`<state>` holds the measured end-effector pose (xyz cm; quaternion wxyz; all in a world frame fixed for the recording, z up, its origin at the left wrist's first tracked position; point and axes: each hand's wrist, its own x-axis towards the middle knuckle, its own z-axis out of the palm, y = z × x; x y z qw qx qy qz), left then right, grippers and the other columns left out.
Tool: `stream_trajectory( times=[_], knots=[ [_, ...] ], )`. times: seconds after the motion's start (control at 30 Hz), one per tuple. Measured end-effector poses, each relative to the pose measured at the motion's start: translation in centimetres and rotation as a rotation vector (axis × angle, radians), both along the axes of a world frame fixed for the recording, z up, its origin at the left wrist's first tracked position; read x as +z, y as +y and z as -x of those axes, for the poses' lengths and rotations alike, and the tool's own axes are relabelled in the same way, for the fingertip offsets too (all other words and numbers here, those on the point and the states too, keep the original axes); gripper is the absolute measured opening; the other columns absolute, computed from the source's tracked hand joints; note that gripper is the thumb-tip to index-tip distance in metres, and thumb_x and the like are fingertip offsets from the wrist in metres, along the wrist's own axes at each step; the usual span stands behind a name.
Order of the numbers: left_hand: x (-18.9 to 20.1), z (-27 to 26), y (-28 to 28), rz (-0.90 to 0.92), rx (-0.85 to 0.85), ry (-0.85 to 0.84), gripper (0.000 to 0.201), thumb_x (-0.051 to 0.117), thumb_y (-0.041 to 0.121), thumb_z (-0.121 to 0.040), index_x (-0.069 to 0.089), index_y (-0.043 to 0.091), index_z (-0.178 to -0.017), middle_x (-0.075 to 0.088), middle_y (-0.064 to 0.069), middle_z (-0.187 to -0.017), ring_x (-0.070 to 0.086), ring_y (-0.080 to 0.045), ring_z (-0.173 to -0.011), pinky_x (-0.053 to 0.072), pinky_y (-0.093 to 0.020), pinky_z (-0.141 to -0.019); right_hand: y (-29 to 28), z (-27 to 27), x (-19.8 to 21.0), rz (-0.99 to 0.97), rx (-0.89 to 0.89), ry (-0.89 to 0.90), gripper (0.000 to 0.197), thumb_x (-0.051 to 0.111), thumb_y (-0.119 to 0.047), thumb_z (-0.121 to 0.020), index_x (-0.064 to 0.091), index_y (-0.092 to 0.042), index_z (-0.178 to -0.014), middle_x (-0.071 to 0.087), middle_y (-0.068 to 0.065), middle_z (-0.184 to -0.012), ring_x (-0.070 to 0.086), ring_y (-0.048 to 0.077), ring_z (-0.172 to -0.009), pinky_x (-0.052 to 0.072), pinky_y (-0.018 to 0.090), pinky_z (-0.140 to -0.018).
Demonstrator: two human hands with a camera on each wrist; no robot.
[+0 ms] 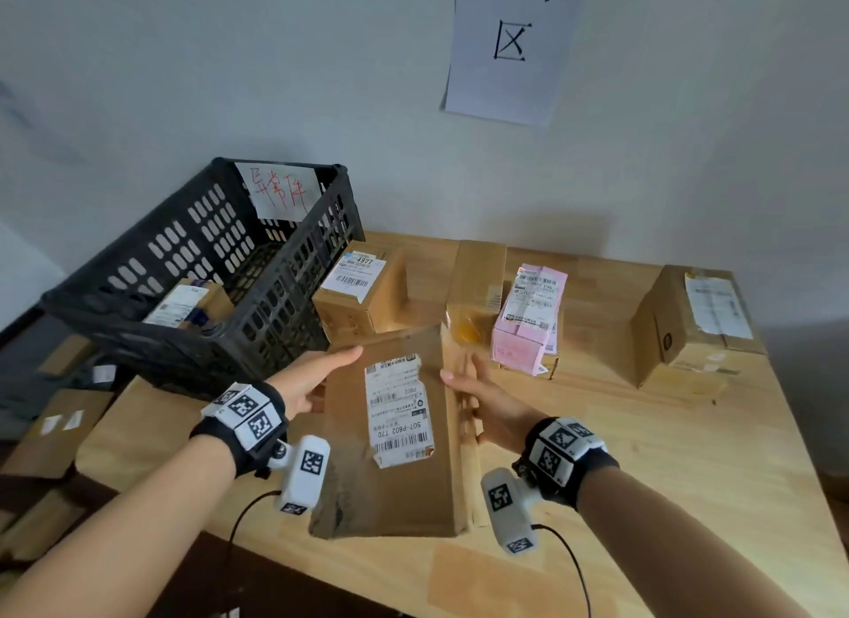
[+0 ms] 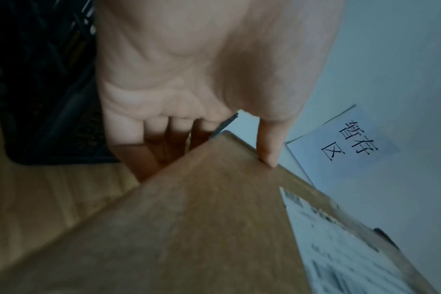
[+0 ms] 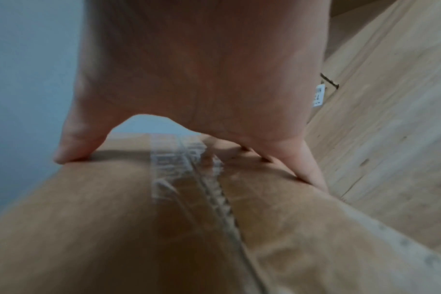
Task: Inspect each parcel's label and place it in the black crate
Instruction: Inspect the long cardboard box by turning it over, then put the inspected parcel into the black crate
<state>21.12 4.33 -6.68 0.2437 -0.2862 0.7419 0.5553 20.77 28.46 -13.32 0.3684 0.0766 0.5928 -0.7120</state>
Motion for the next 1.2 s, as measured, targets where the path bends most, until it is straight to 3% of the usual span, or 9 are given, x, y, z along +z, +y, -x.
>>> stream_trajectory(
  times=[0.1, 0.17, 0.27, 0.5, 0.7, 0.77, 0.87, 0.93, 1.2],
  knots=[
    [0.5, -0.4, -1.2, -0.095, 0.067, 0.076, 0.03, 0.062, 0.028, -0.09, 0.064, 0.01, -0.114, 0.067, -0.01, -0.109, 0.06, -0.021, -0.092, 0.046, -0.031, -0.077, -0.7, 0.5, -0.2, -0.031, -0.02, 0.044, 0.115, 0.069, -0.067, -0.05, 0.013, -0.042, -0.148, 0.04, 0.007, -0.141, 0.039, 0.029, -0.126, 0.028, 0.054, -0.106],
    [1.0, 0.0, -2.1, -0.192, 0.11, 0.137, 0.021, 0.059, 0.022, -0.092, 0.066, 0.009, -0.107, 0.066, -0.011, -0.102, 0.06, -0.022, -0.085, 0.046, -0.031, -0.075, -1.3, 0.9, 0.3, -0.022, -0.044, 0.067, 0.093, 0.061, -0.074, -0.051, 0.041, -0.038, -0.134, 0.052, 0.006, -0.131, 0.048, 0.032, -0.119, 0.035, 0.062, -0.101],
    [2.0, 1.4, -3.4, -0.292, 0.065, 0.217, 0.024, 0.06, 0.023, -0.089, 0.063, 0.011, -0.109, 0.069, -0.008, -0.097, 0.065, -0.021, -0.084, 0.05, -0.034, -0.073, -2.2, 1.9, 1.1, 0.037, -0.122, 0.08, 0.077, 0.057, -0.073, -0.054, 0.055, -0.031, -0.119, 0.057, 0.013, -0.122, 0.05, 0.029, -0.108, 0.04, 0.054, -0.098],
    [2.8, 6.6, -8.1, -0.501, -0.239, 0.205, 0.099, 0.092, 0.039, -0.044, 0.047, 0.038, -0.133, 0.062, -0.008, -0.126, 0.064, -0.028, -0.108, 0.055, -0.044, -0.077, -5.2, 7.1, 3.8, 0.074, -0.237, 0.259, 0.071, 0.057, -0.064, -0.067, 0.052, -0.025, -0.126, 0.053, 0.011, -0.105, 0.048, 0.02, -0.081, 0.038, 0.032, -0.065],
    [5.7, 10.2, -13.7, -0.497, -0.324, 0.321, 0.106, 0.093, 0.042, -0.039, 0.047, 0.026, -0.134, 0.068, -0.01, -0.116, 0.068, -0.027, -0.098, 0.058, -0.04, -0.069, -9.4, 11.1, 7.2, 0.037, -0.278, 0.469, 0.097, 0.067, -0.053, -0.069, 0.025, -0.014, -0.147, 0.061, -0.012, -0.069, 0.052, 0.009, -0.053, 0.041, 0.021, -0.047],
    [7.3, 11.3, -15.2, -0.401, -0.352, 0.394, 0.116, 0.094, 0.045, -0.034, 0.043, 0.026, -0.136, 0.067, -0.009, -0.117, 0.068, -0.026, -0.101, 0.058, -0.04, -0.075, -10.8, 11.7, 9.0, -0.037, -0.305, 0.551, 0.097, 0.066, -0.051, -0.063, 0.027, -0.02, -0.146, 0.066, -0.013, -0.08, 0.059, 0.01, -0.064, 0.046, 0.026, -0.053],
    [10.1, 13.2, -16.4, -0.301, -0.349, 0.527, 0.125, 0.093, 0.042, -0.033, 0.035, 0.028, -0.142, 0.057, -0.008, -0.13, 0.059, -0.023, -0.115, 0.051, -0.039, -0.092, -12.8, 12.2, 12.3, -0.124, -0.267, 0.615, 0.092, 0.067, -0.054, -0.057, 0.032, -0.033, -0.139, 0.056, -0.002, -0.127, 0.059, 0.018, -0.11, 0.051, 0.04, -0.084],
    [12.0, 14.0, -16.7, -0.198, -0.377, 0.614, 0.13, 0.092, 0.047, -0.031, 0.032, 0.028, -0.144, 0.048, -0.002, -0.137, 0.049, -0.017, -0.124, 0.041, -0.037, -0.104, -13.9, 12.6, 14.1, -0.164, -0.195, 0.649, 0.089, 0.068, -0.054, -0.057, 0.034, -0.039, -0.137, 0.05, -0.002, -0.134, 0.055, 0.019, -0.118, 0.048, 0.039, -0.088],
    [15.6, 13.6, -19.1, -0.09, -0.477, 0.609, 0.087, 0.091, 0.054, -0.032, 0.065, 0.024, -0.109, 0.073, 0.002, -0.106, 0.069, -0.011, -0.098, 0.055, -0.018, -0.073, -16.4, 14.6, 15.4, -0.117, -0.055, 0.668, 0.091, 0.067, -0.055, -0.059, 0.033, -0.035, -0.141, 0.059, -0.003, -0.128, 0.059, 0.023, -0.114, 0.05, 0.049, -0.089]
  ],
)
